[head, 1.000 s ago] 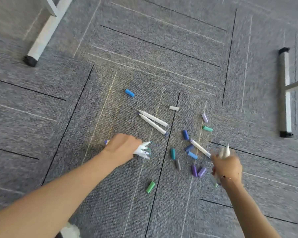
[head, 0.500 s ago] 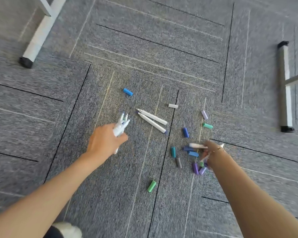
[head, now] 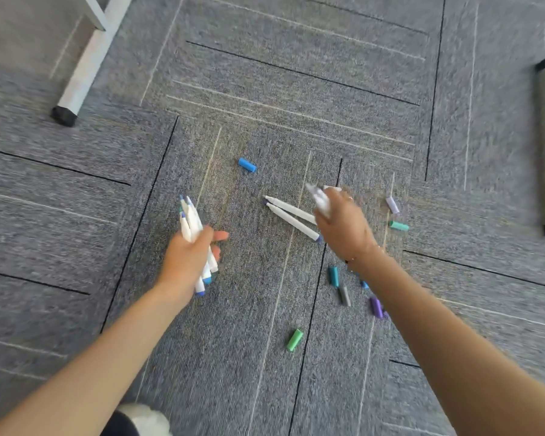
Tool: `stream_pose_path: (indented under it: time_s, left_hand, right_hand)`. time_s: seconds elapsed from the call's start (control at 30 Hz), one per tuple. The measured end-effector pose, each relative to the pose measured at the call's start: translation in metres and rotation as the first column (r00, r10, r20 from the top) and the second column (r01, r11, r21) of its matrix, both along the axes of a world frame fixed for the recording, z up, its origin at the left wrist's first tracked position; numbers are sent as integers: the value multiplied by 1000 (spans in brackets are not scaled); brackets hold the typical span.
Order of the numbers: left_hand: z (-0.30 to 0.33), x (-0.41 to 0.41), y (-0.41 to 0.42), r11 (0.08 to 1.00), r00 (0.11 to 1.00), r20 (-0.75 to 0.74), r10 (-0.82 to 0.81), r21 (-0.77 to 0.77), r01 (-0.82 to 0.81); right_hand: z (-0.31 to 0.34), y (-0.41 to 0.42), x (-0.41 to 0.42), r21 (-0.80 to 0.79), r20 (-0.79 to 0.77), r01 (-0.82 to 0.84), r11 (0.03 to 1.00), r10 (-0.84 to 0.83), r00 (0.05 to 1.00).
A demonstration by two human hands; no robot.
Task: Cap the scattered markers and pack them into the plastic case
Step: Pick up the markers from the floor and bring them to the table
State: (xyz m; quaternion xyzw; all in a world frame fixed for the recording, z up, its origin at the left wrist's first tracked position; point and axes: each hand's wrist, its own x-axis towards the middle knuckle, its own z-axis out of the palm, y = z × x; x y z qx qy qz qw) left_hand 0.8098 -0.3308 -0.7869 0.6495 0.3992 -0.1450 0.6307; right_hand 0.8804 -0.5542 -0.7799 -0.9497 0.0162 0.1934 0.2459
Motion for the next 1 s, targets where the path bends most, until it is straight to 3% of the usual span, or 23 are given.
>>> stream_pose_path:
  time_s: [0.1, 0.3, 0.43, 0.53, 0.67, 0.83, 0.9, 1.0]
  left_hand:
    - [-4, -6, 2, 999, 998, -66, 24, 39, -22]
    - [-5, -10, -16, 995, 993, -112, 49, 86, -40]
    - [-4, -10, -39, 976, 985, -167, -35, 208, 70]
    - [-7, -2, -65, 952, 981, -179, -74, 281, 123]
    - [-12, 20, -91, 781, 958, -185, -220, 555, 287]
    - [-14, 14, -84, 568, 821, -248, -515, 619, 543]
    - [-12, 11, -73, 641, 847, -165, -505, 585, 496]
    - [-2, 5, -57, 857, 897, 271, -348, 480, 188]
  right_hand:
    - [-14, 23, 10, -64, -68, -180, 982, 176, 982]
    - [-22, 42, 12, -116, -117, -110, 987, 97, 988]
    - [-22, 41, -11, -54, -236, 29, 998, -41, 971]
    - [-17, 29, -27, 60, -266, 312, 948, -286, 920]
    - [-7, 7, -46, 216, -198, 555, 803, -521, 830]
    - [-7, -2, -55, 415, -195, 570, 709, -543, 817]
    - [-5, 7, -51, 504, -88, 493, 709, -526, 846]
    - [-4, 37, -53, 564, 157, 324, 759, -485, 860]
